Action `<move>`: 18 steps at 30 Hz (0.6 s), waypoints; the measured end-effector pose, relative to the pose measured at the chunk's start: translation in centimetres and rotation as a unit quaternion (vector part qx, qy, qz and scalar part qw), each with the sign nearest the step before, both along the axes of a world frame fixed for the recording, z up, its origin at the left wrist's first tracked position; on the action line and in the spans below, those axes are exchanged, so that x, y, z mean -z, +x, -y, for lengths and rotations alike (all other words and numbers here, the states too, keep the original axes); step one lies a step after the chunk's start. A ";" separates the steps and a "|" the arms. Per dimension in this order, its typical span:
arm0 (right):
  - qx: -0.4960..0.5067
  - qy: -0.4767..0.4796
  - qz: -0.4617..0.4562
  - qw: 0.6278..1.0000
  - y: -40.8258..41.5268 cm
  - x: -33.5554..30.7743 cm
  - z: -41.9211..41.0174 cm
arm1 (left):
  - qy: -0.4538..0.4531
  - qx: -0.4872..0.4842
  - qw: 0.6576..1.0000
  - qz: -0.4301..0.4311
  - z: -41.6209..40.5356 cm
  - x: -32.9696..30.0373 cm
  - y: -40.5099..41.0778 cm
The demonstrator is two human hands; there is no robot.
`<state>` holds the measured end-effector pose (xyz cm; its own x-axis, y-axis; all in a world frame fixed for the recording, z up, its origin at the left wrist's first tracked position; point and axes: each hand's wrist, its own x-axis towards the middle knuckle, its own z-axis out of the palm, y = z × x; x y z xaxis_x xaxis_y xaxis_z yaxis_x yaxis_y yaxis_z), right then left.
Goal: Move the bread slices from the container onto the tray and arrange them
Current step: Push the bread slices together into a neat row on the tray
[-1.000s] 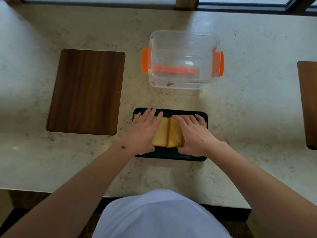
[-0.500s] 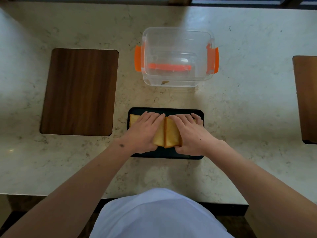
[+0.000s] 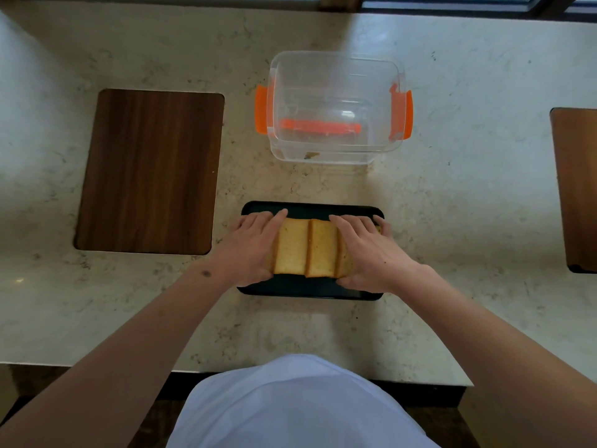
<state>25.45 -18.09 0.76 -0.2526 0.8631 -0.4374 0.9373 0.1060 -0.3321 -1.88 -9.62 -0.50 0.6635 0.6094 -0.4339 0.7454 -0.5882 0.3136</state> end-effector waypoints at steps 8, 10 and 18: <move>-0.003 0.004 0.002 1.000 -0.5 0.3 0.1 | -0.009 0.011 1.000 0.011 0.3 0.2 0.7; -0.008 0.009 0.002 1.000 -0.8 0.3 -0.1 | 0.002 0.011 1.000 0.020 0.5 0.4 1.0; -0.001 0.020 -0.001 1.000 -0.8 0.1 -0.2 | 0.016 0.032 0.999 0.013 0.1 0.7 0.9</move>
<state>24.61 -17.86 0.64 -0.2546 0.8799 -0.4013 0.9363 0.1204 -0.3300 -0.99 -9.69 -1.22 0.7124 0.5781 -0.3978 0.6977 -0.6445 0.3129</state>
